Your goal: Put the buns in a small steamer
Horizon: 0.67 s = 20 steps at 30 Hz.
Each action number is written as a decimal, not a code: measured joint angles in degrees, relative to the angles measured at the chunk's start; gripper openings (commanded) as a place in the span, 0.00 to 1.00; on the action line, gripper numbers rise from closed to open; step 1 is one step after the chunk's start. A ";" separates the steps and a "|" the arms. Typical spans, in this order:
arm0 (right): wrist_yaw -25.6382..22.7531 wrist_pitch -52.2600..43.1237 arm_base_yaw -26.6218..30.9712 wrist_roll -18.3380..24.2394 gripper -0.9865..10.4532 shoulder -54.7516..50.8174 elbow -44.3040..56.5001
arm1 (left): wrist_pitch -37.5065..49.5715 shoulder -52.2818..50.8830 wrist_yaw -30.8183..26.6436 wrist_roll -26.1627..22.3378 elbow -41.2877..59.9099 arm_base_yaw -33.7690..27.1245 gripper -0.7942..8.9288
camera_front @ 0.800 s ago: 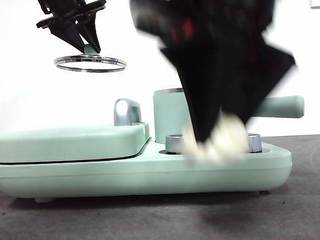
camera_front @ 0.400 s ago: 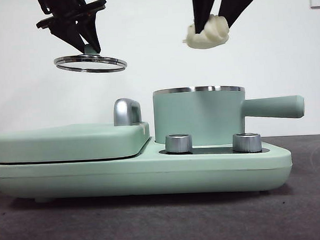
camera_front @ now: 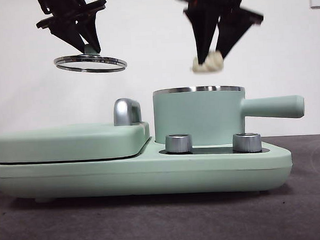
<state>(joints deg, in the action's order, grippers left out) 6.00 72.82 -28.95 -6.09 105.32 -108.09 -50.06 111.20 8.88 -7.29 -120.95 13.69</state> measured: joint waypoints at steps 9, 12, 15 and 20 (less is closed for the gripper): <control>-0.20 -0.57 1.62 0.77 0.21 7.28 0.00 | 0.00 0.00 0.00 0.02 0.00 0.00 0.13; -0.20 -0.85 1.53 0.98 0.21 7.65 0.00 | 0.00 0.00 0.00 0.00 0.00 0.00 0.13; -0.22 -0.85 1.51 1.22 0.25 8.59 0.00 | 0.00 0.00 0.00 0.02 0.00 0.00 0.13; -0.24 -1.92 1.53 1.22 0.33 9.77 0.00 | 0.00 0.00 0.00 0.02 0.00 0.00 0.13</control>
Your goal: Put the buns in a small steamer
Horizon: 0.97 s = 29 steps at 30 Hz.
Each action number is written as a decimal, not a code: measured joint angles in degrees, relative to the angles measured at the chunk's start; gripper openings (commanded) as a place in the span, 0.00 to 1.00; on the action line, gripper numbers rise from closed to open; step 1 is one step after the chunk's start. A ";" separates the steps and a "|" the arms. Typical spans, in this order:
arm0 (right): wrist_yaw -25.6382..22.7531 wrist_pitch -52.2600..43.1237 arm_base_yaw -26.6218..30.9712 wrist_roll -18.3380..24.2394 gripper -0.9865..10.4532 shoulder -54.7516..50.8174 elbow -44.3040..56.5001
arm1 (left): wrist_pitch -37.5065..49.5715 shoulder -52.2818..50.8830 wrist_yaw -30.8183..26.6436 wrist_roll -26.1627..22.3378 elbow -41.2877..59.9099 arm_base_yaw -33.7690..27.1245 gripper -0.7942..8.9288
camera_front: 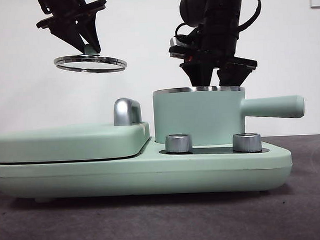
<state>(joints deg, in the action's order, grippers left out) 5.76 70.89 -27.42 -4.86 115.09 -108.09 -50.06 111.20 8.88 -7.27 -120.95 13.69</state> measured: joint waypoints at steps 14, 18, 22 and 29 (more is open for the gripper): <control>0.02 -0.20 -0.07 0.13 0.43 -0.04 -0.04 | 0.00 0.00 0.00 0.00 0.00 0.00 0.13; 0.00 2.08 -0.07 0.13 0.43 -0.04 -1.99 | 0.00 0.00 0.00 0.00 0.00 0.00 0.13; -0.13 3.89 0.00 0.13 0.43 -0.04 -6.80 | 0.02 0.00 0.00 0.00 0.00 0.00 0.13; -1.66 6.01 -0.11 0.22 0.43 -0.70 -15.43 | -0.33 0.00 0.70 0.37 0.00 -0.02 0.13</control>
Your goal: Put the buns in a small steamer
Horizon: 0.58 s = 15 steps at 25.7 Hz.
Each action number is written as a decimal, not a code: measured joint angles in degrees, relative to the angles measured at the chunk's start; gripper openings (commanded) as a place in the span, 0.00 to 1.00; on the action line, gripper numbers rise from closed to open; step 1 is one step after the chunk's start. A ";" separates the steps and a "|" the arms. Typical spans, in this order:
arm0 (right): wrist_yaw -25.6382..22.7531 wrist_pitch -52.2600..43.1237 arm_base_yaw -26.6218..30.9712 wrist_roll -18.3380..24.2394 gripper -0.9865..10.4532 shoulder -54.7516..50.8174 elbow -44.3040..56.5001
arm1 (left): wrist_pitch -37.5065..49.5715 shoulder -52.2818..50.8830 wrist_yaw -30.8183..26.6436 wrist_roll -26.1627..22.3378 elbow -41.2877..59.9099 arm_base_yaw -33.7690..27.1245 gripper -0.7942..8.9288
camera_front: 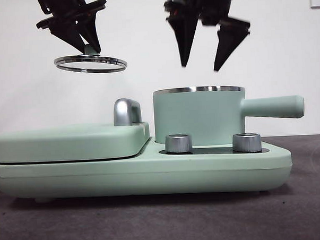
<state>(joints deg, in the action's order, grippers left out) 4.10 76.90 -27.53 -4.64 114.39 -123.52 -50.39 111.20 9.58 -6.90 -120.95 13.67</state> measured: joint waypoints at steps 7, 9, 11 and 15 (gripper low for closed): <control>-1.20 0.00 -0.24 0.15 0.43 -7.45 1.07 | -0.46 0.00 2.69 1.84 0.00 0.63 0.13; -1.18 0.00 -0.48 0.15 0.43 -11.23 2.91 | -0.63 0.00 2.69 2.08 0.00 1.07 0.13; -1.14 0.00 -0.55 0.15 0.43 -15.72 6.03 | -0.74 0.00 2.69 2.27 0.00 1.70 0.13; -1.14 0.00 -0.55 -0.04 0.43 -30.40 19.93 | -1.11 0.00 2.69 2.51 0.00 5.14 0.13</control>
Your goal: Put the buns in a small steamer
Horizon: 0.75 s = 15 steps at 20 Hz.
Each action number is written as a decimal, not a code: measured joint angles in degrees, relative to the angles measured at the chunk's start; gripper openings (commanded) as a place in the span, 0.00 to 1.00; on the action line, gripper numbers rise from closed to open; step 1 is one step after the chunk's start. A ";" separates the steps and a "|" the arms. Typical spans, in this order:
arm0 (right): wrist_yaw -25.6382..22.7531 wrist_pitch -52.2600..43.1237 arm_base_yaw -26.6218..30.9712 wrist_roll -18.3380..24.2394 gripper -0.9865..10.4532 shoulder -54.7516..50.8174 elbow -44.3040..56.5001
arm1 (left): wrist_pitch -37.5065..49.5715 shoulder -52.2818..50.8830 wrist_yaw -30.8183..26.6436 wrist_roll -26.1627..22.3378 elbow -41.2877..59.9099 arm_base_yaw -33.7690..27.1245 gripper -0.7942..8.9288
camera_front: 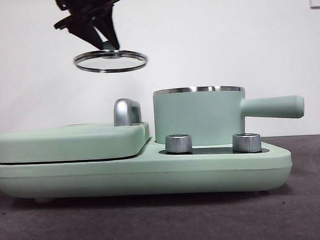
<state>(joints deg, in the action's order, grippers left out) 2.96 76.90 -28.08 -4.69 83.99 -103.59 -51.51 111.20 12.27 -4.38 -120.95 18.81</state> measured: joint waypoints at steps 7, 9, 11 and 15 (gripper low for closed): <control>0.02 -4.04 0.00 -4.96 0.43 -28.63 29.62 | -1.20 0.00 0.04 0.09 0.00 8.92 0.13; 0.02 -9.35 0.00 -7.65 0.43 -37.92 38.03 | -2.19 0.00 0.04 -0.09 0.00 11.45 0.10; -0.02 -10.95 0.00 -9.55 0.43 -45.86 44.59 | -4.24 0.00 0.02 -0.74 0.00 13.81 0.10; -0.17 -11.45 0.00 -11.91 0.43 -59.91 51.60 | -5.11 0.00 0.11 -1.86 0.00 18.01 0.10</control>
<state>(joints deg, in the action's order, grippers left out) 2.79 65.45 -28.08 -16.60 24.08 -51.99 -56.62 111.20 12.38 -6.24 -120.95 36.82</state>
